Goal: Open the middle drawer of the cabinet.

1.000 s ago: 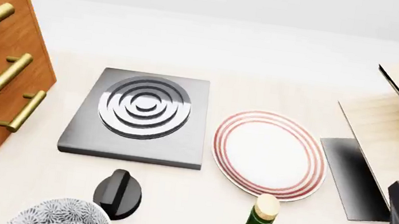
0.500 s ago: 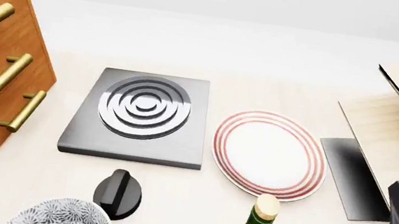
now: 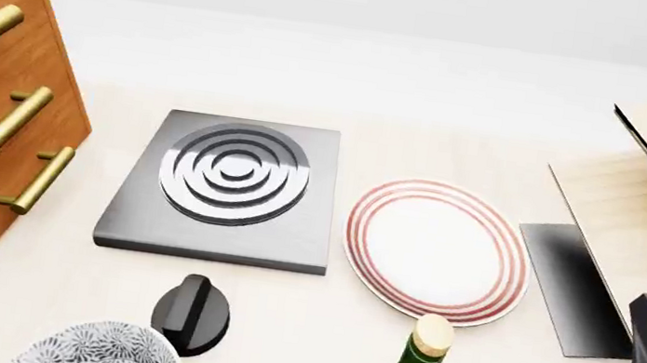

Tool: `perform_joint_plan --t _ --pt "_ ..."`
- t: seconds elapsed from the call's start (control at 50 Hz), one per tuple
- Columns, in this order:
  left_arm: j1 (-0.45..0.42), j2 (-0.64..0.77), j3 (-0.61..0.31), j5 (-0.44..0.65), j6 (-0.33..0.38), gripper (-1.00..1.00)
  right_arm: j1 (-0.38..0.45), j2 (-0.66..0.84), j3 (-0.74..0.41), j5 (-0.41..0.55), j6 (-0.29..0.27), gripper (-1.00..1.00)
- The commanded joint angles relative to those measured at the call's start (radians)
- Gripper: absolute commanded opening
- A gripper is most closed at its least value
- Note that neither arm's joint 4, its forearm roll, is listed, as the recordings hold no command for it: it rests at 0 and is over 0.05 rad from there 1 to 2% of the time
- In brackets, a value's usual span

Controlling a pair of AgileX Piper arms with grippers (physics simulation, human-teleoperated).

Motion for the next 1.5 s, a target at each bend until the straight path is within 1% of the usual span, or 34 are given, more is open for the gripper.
perform_joint_plan --t 0.02,0.1,0.14,0.16,0.18,0.22,0.24,0.28,0.34,0.38,0.42,0.44,0.5,0.54,0.56,0.58,0.6,0.64,0.66,0.68,0.74,0.8,0.84,0.88,0.9,0.94,1.1,1.2,1.26,1.32,1.5 --pt "-0.039 0.159 -0.053 -0.145 0.144 1.0 0.0 0.004 0.001 -0.007 -0.003 1.0" --pt "-0.044 0.295 -0.073 -0.258 0.195 1.0 0.0 0.004 0.001 -0.006 -0.004 1.0" --pt "-0.049 0.368 -0.074 -0.336 0.24 1.0 0.0 0.004 0.001 -0.006 -0.003 1.0" --pt "-0.052 0.426 -0.072 -0.39 0.265 1.0 0.0 0.004 0.001 -0.006 -0.003 1.0" --pt "-0.047 0.459 -0.079 -0.409 0.265 1.0 0.0 0.004 0.001 -0.006 -0.003 1.0" --pt "-0.054 0.541 -0.073 -0.498 0.307 1.0 0.0 0.004 0.001 -0.006 -0.003 1.0" --pt "-0.053 0.578 -0.082 -0.518 0.304 1.0 0.0 0.004 0.001 -0.006 -0.003 1.0" --pt "-0.055 0.673 -0.082 -0.608 0.343 1.0 0.0 0.004 0.001 -0.006 -0.003 1.0" --pt "-0.049 0.806 -0.09 -0.71 0.376 1.0 0.0 0.004 0.001 -0.006 -0.003 1.0" --pt "-0.049 0.867 -0.093 -0.764 0.4 1.0 0.0 0.004 0.001 -0.007 -0.003 1.0" --pt "-0.048 0.909 -0.102 -0.793 0.415 1.0 0.0 0.004 0.001 -0.007 -0.003 1.0" --pt "-0.045 0.939 -0.1 -0.827 0.439 1.0 0.0 0.004 0.001 -0.007 -0.003 1.0" --pt "-0.045 1.007 -0.137 -0.84 0.451 1.0 0.0 0.004 0.001 -0.007 -0.004 1.0" --pt "-0.043 1.057 -0.144 -0.895 0.493 1.0 0.001 0.004 0.001 -0.007 -0.004 1.0" --pt "-0.029 1.06 -0.176 -0.841 0.459 1.0 0.001 0.004 0.001 -0.007 -0.004 1.0" --pt "-0.031 1.08 -0.181 -0.846 0.466 1.0 0.0 0.005 0.001 -0.007 -0.003 1.0" --pt "-0.035 1.089 -0.173 -0.875 0.483 1.0 0.001 0.004 0.001 -0.007 -0.005 1.0" --pt "-0.038 1.102 -0.171 -0.896 0.501 1.0 0.0 0.005 0.001 -0.007 -0.003 1.0" --pt "-0.044 1.117 -0.162 -0.927 0.522 1.0 0.001 0.004 0.001 -0.007 -0.004 1.0" --pt "-0.04 1.12 -0.172 -0.911 0.506 1.0 0.0 0.005 0.001 -0.007 -0.003 1.0" --pt "-0.039 1.164 -0.172 -0.942 0.516 1.0 0.001 0.005 0.001 -0.007 -0.003 1.0" --pt "-0.036 1.18 -0.175 -0.943 0.512 1.0 0.001 0.004 0.001 -0.007 -0.004 1.0" --pt "-0.035 1.208 -0.161 -0.975 0.515 1.0 0.001 0.005 0.001 -0.007 -0.003 1.0" --pt "-0.025 1.222 -0.157 -0.976 0.498 1.0 0.001 0.005 0.001 -0.007 -0.003 1.0" --pt "-0.024 1.237 -0.144 -1.004 0.503 1.0 0.001 0.004 0.001 -0.007 -0.004 1.0" --pt "-0.022 1.25 -0.137 -1.015 0.496 1.0 0.001 0.004 0.001 -0.007 -0.003 1.0" --pt "-0.011 1.359 -0.094 -1.132 0.499 1.0 0.001 0.004 0.001 -0.007 -0.004 1.0" --pt "0.0 1.406 -0.081 -1.176 0.498 1.0 0.001 0.004 0.001 -0.006 -0.004 1.0" --pt "0.011 1.425 -0.074 -1.185 0.481 1.0 0.001 0.004 0.001 -0.006 -0.004 1.0" --pt "0.015 1.469 -0.053 -1.239 0.483 1.0 0.001 0.004 0.001 -0.006 -0.004 1.0" --pt "0.045 1.482 -0.066 -1.237 0.492 1.0 0.001 0.005 0.001 -0.008 -0.003 1.0"
